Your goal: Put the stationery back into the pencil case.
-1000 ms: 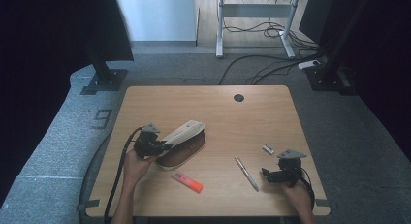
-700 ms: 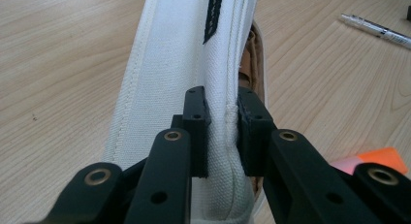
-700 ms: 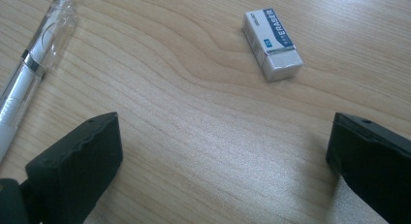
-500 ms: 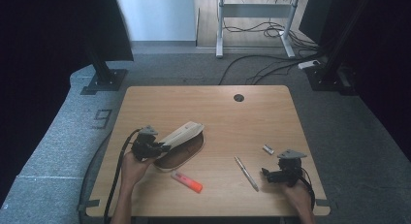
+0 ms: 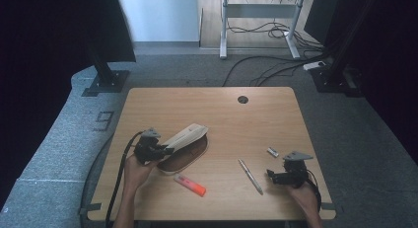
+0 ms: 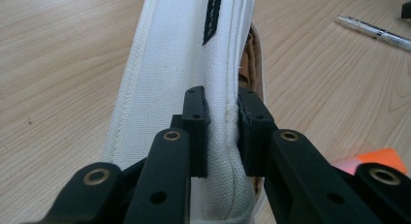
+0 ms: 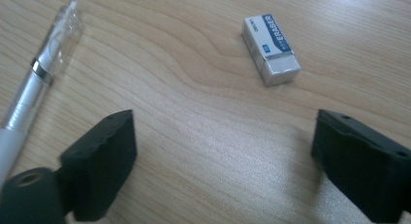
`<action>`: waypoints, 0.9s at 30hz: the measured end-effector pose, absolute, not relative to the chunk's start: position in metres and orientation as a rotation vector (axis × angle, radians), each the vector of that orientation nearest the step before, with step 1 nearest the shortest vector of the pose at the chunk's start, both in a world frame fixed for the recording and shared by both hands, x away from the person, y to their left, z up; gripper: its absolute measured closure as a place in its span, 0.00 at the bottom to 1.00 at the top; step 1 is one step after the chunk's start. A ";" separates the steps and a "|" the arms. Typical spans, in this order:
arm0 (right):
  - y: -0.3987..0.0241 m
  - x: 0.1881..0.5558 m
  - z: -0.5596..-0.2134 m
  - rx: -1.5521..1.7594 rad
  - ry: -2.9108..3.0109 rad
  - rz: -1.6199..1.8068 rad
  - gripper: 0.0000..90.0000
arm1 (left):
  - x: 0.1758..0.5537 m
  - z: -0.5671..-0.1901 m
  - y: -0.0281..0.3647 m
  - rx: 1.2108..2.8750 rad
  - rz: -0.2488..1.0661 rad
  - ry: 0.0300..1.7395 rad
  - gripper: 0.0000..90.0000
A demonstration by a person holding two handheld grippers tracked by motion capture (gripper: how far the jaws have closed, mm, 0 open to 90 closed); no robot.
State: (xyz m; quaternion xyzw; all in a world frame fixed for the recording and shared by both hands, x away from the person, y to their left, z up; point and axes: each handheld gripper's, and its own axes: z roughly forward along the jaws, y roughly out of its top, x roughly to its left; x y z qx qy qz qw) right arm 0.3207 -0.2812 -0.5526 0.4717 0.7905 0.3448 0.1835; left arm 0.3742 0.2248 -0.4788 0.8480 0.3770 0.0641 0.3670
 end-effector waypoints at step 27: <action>-0.291 0.359 -0.533 1.281 2.262 0.972 0.58 | 0.373 -0.478 0.224 2.180 0.170 0.949 0.85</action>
